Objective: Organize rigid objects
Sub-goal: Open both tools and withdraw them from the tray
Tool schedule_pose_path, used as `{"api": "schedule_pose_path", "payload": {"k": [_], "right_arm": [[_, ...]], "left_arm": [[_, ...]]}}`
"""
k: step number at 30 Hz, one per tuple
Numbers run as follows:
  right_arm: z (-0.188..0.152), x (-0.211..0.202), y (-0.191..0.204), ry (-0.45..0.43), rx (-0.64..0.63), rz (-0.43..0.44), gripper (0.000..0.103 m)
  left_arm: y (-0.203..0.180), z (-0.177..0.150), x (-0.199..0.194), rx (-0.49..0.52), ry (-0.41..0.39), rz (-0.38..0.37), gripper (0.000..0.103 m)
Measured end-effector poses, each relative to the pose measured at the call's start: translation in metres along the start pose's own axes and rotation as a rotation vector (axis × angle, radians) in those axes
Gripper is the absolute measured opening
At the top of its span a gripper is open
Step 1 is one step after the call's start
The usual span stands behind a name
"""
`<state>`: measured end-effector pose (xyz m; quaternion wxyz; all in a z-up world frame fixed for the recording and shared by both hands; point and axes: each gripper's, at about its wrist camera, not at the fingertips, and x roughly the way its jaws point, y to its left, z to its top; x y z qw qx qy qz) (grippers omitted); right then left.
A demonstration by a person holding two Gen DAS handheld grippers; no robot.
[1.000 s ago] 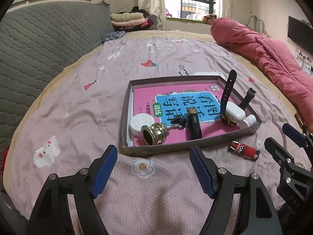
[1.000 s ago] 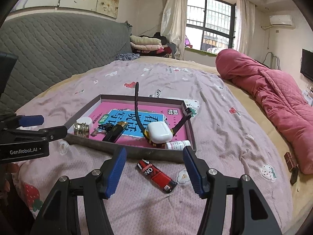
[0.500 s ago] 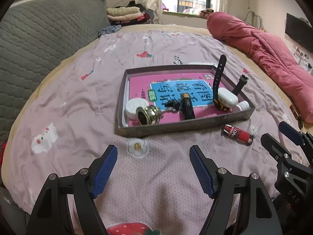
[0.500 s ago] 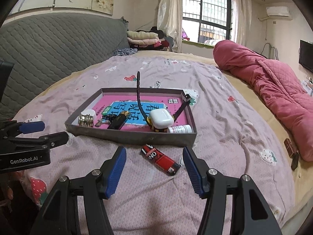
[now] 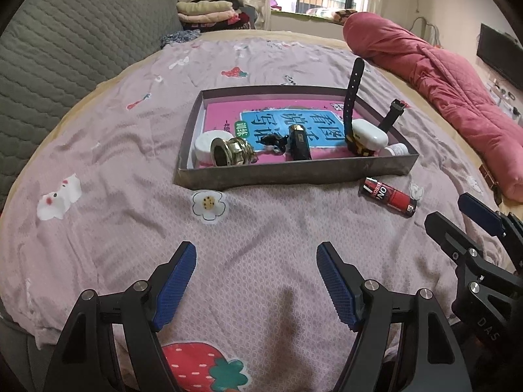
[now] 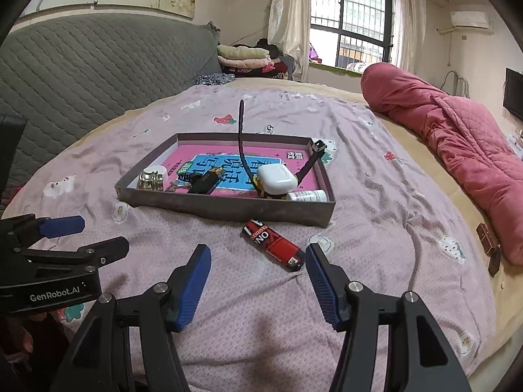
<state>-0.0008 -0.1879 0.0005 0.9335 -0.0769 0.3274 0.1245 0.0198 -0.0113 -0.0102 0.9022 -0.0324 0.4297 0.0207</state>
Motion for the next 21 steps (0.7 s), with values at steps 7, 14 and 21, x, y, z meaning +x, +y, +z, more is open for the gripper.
{"api": "schedule_pose_path", "payload": {"k": [7, 14, 21], "right_arm": [[-0.009, 0.011, -0.008, 0.033, 0.051, 0.016, 0.06], [-0.018, 0.017, -0.01, 0.058, 0.058, 0.02, 0.06], [-0.019, 0.019, -0.005, 0.067, 0.039, 0.034, 0.06]], "left_arm": [[0.004, -0.004, 0.003, -0.04, 0.002, -0.009, 0.077], [0.005, -0.01, 0.007, -0.04, 0.012, 0.003, 0.077], [0.003, -0.011, 0.01, -0.027, 0.021, 0.012, 0.077]]}}
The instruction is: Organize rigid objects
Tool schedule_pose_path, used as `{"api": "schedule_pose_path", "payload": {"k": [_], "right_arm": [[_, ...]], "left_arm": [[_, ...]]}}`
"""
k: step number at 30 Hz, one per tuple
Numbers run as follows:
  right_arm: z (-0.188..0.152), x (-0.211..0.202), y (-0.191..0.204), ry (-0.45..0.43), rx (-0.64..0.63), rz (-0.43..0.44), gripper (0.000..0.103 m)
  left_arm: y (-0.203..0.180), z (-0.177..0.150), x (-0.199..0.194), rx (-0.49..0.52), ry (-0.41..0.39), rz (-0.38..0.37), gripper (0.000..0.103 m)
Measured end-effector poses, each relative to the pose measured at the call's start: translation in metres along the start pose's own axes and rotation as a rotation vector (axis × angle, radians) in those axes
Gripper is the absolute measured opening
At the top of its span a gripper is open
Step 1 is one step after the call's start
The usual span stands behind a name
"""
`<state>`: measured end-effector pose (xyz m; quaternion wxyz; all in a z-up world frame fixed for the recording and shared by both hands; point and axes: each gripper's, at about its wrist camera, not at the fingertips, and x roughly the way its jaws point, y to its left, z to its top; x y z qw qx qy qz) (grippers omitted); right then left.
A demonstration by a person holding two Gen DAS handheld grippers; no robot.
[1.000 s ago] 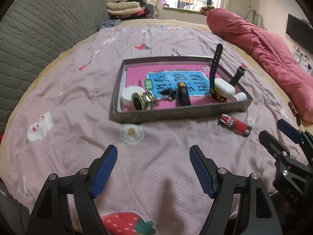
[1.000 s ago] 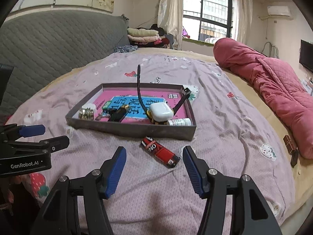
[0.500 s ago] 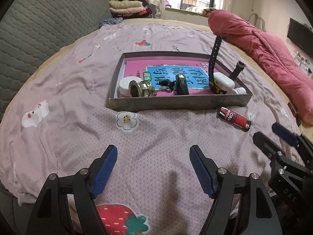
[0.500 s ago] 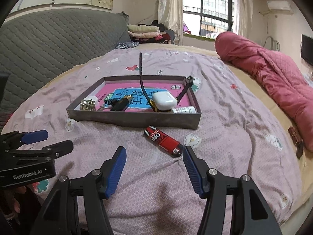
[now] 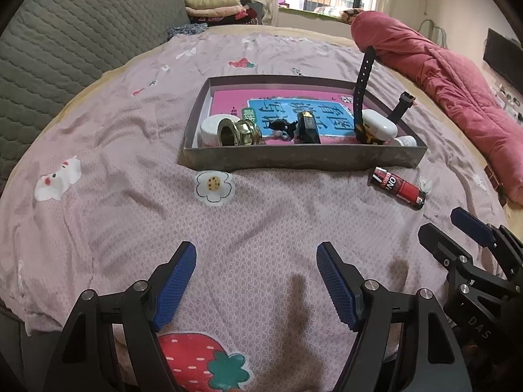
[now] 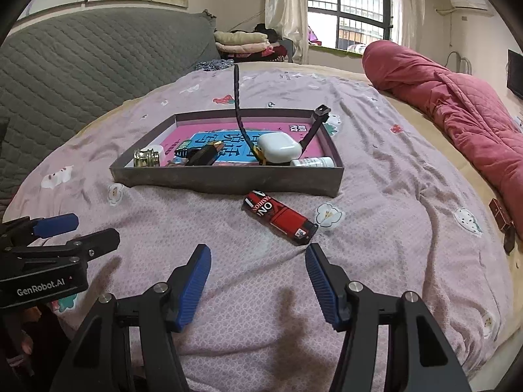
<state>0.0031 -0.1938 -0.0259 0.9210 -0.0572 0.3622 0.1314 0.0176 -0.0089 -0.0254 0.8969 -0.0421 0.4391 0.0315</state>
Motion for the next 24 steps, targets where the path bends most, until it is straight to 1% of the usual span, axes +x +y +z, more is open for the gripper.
{"api": "schedule_pose_path", "payload": {"k": [6, 16, 24], "right_arm": [[0.0004, 0.0036, 0.0035, 0.004, -0.011, 0.007, 0.06], [0.0016, 0.0043, 0.0047, 0.001, -0.015, 0.011, 0.06], [0.0023, 0.0041, 0.0051, -0.002, -0.02, 0.012, 0.06]], "left_arm": [[-0.0015, -0.0002, 0.0048, 0.01, 0.011, 0.016, 0.077], [-0.0028, -0.001, 0.0076, 0.016, 0.021, -0.01, 0.077], [-0.0026, -0.002, 0.0076, 0.02, 0.017, -0.011, 0.077]]}}
